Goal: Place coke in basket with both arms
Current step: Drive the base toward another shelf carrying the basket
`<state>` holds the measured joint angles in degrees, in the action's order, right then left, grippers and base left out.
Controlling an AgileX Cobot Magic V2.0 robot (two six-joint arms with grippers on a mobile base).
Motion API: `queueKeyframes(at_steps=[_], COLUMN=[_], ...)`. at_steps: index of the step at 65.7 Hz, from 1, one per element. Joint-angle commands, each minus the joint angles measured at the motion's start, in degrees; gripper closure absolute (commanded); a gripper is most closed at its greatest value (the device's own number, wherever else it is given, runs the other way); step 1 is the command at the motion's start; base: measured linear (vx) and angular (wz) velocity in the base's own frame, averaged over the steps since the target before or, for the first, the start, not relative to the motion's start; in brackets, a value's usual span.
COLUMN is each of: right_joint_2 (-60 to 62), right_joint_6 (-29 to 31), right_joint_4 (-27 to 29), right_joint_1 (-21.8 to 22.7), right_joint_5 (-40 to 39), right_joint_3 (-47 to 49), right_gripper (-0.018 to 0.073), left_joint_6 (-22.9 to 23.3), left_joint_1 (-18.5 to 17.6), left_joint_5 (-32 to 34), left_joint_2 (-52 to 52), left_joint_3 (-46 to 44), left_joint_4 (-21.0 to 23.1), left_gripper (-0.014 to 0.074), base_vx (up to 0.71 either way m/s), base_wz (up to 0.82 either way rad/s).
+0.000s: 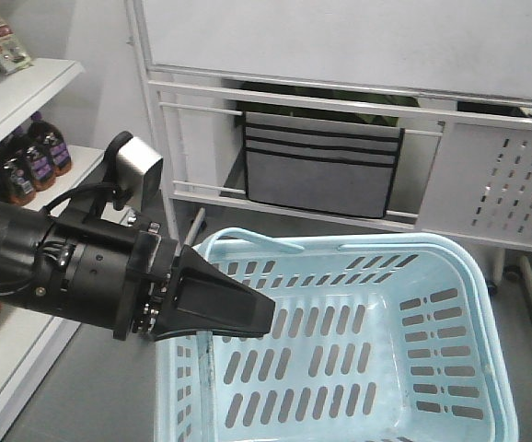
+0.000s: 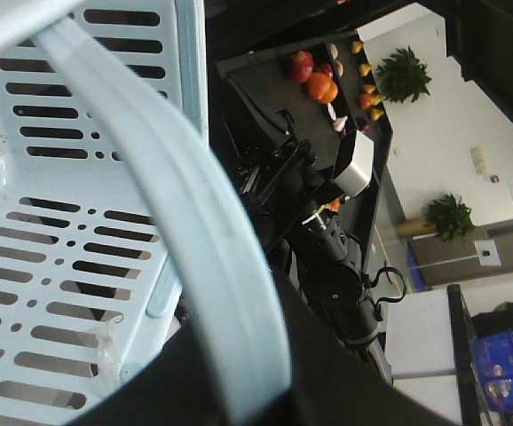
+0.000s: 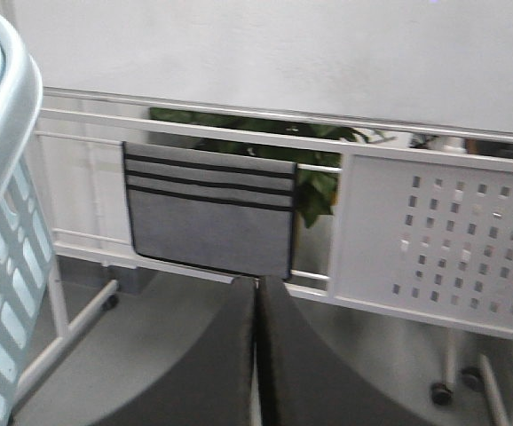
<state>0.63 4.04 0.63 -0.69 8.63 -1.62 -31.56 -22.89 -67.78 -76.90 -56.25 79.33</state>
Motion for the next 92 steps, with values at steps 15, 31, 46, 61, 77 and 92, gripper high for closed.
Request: queueKeyframes(at_steps=[15,31,46,61,77,92], right_joint_2=[0.75,0.75,0.75,0.75,0.75,0.75], right_joint_6=[0.10,0.10,0.10,0.10,0.10,0.10], right_joint_4=[-0.17,-0.17,-0.17,-0.17,-0.17,-0.17], right_joint_1=[-0.07,-0.07,-0.07,-0.07,-0.07,-0.07], right_joint_5=[-4.42,-4.42,-4.34,-4.41,-4.41,-4.41], right_joint_3=[-0.45,-0.45,-0.45,-0.45,-0.45,-0.45], right_gripper=[0.0569,0.0569,0.0569,0.0569,0.0569,0.0569], left_joint_6=[-0.46,-0.46,-0.46,-0.46,-0.46,-0.46], left_joint_1=[-0.02,-0.02,-0.02,-0.02,-0.02,-0.02], left_joint_5=[-1.05,-1.05,-1.05,-1.05,-1.05,-1.05], left_joint_2=[1.88,1.88,1.88,1.88,1.88,1.88], left_joint_3=[-1.59,-1.59,-1.59,-1.59,-1.59,-1.59], left_joint_4=[5.93,5.93,5.93,5.93,5.93,5.93], left_gripper=[0.0603,0.0603,0.0603,0.0603,0.0603,0.0603], base_vx=[0.10,0.10,0.10,0.09,0.07,0.06], base_wz=[0.45,0.50,0.49,0.45,0.41,0.42])
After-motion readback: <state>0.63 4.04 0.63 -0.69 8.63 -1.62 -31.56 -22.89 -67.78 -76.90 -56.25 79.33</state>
